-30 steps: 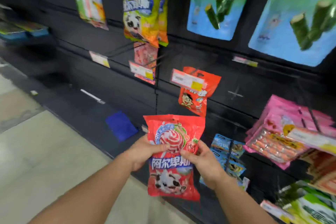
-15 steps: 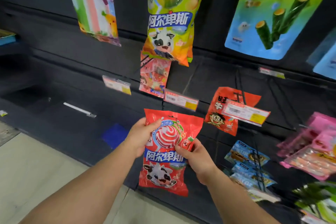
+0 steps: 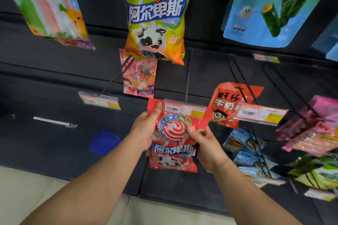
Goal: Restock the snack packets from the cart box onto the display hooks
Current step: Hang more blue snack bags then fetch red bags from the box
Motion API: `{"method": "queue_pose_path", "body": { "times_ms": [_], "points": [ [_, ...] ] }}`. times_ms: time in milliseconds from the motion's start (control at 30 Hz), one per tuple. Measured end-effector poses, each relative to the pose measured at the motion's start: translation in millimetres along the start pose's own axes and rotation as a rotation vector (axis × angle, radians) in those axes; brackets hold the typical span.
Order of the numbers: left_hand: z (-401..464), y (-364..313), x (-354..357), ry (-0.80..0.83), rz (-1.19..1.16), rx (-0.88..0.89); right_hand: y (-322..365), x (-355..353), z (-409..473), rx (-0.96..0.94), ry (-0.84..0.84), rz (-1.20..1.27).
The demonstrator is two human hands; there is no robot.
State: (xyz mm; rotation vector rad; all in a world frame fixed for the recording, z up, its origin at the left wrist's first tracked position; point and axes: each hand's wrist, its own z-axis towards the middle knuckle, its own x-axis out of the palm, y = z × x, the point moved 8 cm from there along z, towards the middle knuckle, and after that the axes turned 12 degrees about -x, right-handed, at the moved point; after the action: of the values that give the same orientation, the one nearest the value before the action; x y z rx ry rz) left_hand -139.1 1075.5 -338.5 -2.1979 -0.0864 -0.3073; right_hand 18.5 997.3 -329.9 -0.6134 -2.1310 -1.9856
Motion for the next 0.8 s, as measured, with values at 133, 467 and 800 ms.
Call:
{"method": "queue_pose_path", "body": {
  "times_ms": [133,467,800],
  "points": [
    [-2,-11,8,0.041,0.051,0.047,15,0,10,-0.053,-0.071,0.087],
    [10,-15,12,0.003,0.029,0.025,26,-5,17,-0.030,-0.166,0.029],
    [13,-10,21,0.048,0.016,0.005,34,-11,21,-0.040,-0.152,-0.020]
  ]
}}
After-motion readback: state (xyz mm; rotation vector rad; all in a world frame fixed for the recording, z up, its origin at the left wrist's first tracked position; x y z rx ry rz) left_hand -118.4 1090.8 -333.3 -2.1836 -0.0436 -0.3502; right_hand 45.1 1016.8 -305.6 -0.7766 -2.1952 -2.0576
